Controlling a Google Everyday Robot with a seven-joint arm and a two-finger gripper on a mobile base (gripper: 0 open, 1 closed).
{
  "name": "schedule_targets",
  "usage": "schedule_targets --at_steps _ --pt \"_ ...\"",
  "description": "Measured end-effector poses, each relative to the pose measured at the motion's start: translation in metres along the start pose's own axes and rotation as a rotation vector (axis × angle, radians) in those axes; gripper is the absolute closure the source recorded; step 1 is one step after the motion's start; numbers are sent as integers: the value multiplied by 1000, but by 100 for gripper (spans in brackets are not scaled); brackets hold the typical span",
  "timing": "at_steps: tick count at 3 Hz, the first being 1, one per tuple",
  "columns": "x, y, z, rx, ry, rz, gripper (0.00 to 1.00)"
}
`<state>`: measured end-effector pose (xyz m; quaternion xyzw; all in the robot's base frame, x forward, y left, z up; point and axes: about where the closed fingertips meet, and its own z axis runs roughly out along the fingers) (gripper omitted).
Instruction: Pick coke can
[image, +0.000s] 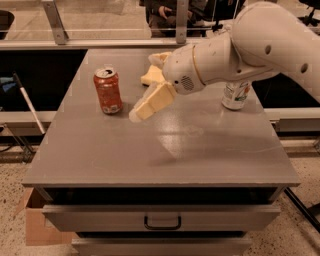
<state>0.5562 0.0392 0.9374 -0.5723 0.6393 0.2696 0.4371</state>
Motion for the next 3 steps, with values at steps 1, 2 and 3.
schedule_targets --at_steps 1,2,3 --pt "1 -25 13 90 -41 -34 0" --pt "4 -48 32 145 -80 -25 0" --pt "13 -60 56 158 -104 51 0"
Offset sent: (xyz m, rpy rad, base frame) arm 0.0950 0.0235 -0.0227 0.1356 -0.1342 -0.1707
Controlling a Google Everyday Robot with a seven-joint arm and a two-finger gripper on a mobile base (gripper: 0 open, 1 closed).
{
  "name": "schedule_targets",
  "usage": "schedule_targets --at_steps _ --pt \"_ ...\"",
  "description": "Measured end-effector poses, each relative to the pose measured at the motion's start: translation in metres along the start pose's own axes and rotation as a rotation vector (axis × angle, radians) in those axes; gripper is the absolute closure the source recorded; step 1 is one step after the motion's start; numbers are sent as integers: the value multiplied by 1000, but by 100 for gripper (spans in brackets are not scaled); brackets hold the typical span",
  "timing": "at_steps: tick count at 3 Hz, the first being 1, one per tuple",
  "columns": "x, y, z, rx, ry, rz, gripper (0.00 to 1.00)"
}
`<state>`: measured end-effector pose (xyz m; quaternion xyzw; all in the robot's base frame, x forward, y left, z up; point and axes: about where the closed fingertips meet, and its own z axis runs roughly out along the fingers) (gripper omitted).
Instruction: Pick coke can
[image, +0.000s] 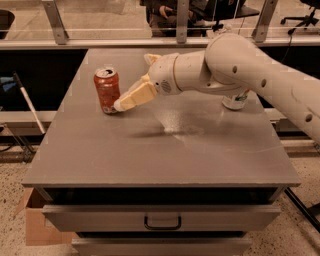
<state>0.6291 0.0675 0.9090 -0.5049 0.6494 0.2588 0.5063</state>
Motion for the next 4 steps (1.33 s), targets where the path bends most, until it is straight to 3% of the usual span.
schedule_targets --at_steps 1,2,3,4 --pt "12 0 23 -16 -5 72 0" --pt "18 5 42 -63 -9 123 15" --pt "18 15 58 -132 -3 142 39" --pt "16 34 74 -212 -7 150 69"
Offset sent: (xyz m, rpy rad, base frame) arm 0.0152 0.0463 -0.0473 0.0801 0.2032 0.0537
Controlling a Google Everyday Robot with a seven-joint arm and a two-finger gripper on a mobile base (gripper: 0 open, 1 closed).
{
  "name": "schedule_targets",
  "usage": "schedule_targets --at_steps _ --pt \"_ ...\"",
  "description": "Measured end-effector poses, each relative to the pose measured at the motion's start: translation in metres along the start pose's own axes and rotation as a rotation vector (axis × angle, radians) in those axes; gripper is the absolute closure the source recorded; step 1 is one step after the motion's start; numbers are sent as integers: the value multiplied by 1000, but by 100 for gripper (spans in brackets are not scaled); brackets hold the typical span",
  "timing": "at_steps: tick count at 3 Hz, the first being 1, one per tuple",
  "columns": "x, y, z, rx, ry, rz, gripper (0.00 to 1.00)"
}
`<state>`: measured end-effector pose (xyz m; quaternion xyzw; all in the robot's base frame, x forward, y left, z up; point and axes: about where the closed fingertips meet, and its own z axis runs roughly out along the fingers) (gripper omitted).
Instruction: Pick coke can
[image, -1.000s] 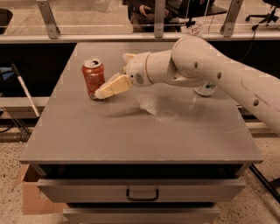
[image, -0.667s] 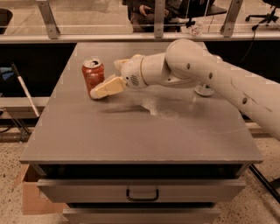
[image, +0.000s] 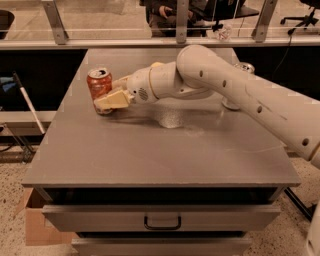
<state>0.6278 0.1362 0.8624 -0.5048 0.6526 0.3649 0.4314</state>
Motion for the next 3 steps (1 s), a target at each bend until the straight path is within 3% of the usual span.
schedule_targets --at_steps 1,2,3 --pt "-8 5 -1 -4 -59 -30 92" --pt "-42 4 -19 38 -126 -98 100" --pt "-72 6 -39 77 -128 -162 100"
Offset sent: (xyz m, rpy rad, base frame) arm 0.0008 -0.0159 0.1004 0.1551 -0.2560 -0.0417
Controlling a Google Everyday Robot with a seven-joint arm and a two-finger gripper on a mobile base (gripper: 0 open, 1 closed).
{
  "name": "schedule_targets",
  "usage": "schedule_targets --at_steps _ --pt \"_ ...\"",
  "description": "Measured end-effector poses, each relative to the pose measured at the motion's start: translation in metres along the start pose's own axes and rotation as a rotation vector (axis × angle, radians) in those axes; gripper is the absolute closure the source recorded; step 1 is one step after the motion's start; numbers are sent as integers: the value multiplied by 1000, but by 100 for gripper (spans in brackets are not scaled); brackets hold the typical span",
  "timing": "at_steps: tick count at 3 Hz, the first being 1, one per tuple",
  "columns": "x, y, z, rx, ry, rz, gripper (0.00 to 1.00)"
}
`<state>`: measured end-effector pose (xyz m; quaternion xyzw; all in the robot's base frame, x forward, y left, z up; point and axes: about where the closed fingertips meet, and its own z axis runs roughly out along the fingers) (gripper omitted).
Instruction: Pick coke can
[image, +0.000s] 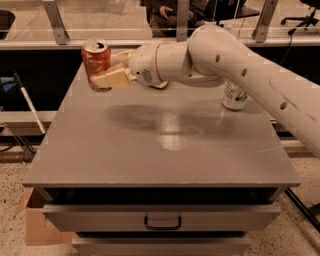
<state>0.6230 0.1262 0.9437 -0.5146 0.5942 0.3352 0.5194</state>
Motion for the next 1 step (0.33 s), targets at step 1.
schedule_targets --at_steps 1 --pt "0 0 0 0 0 0 100"
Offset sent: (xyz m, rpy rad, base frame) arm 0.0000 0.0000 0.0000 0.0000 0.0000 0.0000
